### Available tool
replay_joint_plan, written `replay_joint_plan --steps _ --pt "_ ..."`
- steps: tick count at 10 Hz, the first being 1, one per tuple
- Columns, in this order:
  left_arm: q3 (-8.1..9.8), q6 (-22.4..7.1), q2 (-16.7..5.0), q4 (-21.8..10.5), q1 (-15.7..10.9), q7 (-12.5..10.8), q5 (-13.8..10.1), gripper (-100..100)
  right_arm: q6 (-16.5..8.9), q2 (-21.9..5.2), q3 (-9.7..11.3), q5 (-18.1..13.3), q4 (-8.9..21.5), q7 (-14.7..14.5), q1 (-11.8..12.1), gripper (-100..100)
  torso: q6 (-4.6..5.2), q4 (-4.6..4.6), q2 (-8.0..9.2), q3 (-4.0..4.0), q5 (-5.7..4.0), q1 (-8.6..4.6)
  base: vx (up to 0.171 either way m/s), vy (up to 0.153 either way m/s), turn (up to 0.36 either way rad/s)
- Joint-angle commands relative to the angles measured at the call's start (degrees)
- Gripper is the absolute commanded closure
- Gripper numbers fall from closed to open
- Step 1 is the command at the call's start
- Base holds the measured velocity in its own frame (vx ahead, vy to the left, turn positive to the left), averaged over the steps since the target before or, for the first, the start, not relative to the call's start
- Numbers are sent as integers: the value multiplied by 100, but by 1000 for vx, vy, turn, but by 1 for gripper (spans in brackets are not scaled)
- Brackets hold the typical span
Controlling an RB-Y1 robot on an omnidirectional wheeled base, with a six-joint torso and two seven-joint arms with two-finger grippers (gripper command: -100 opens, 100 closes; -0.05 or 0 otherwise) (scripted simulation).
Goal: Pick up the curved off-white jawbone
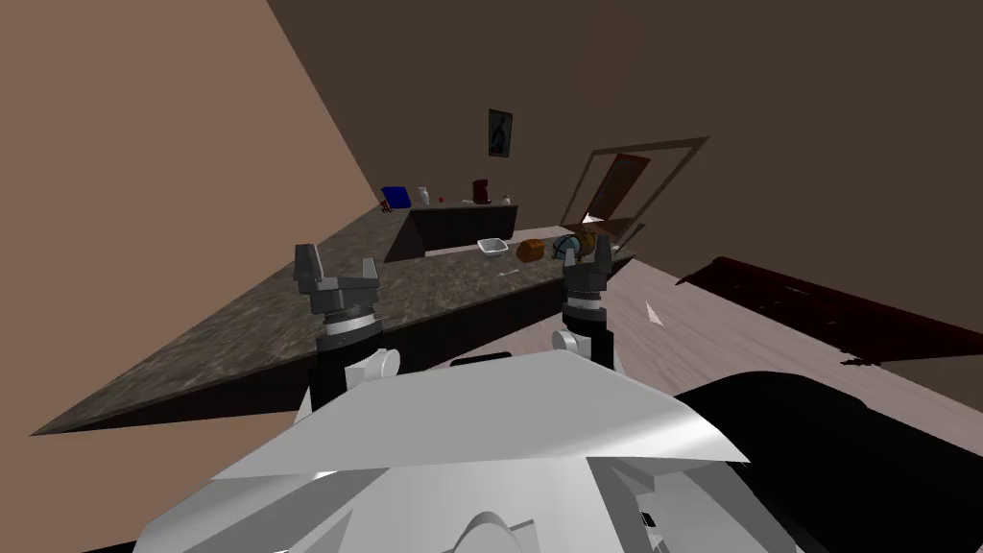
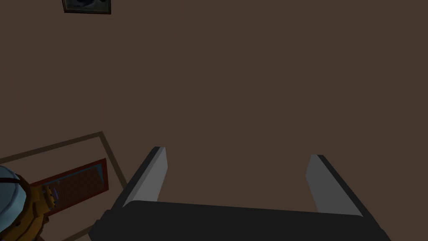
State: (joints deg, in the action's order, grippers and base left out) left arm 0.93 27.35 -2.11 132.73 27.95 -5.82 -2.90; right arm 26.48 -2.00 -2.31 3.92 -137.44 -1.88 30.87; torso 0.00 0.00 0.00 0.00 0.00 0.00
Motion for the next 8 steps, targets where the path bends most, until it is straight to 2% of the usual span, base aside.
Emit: replay_joint_plan --steps 1,4,5,6,7,8 --pt "28 -58 -286 -49 109 -24 -137 -100 0 0 0 0 0 0 0 0 0 0 0 0 0 0 0 -23 -202" --pt "95 -200 -797 -154 379 -86 -465 -100 0 0 1 0 0 0 -1 0 3 1 3 2 -3 -13 -7 -45 -213" --pt "95 -200 -881 -154 379 -86 -465 -100 0 0 1 0 0 0 0 0 1 1 4 2 -4 -17 -7 -38 -71" --pt "125 -264 -1095 -197 500 -115 -609 -100 0 0 0 0 0 0 0 0 0 1 4 3 -3 -13 -7 -36 -215" --pt "125 -264 -1126 -197 500 -115 -609 -100 0 0 1 0 0 0 -1 0 2 1 6 3 -3 -12 -7 -24 -90" --pt "158 -334 -1357 -244 635 -147 -770 -100 0 0 0 0 0 0 0 0 -1 1 5 3 -2 -8 -5 -40 -191"
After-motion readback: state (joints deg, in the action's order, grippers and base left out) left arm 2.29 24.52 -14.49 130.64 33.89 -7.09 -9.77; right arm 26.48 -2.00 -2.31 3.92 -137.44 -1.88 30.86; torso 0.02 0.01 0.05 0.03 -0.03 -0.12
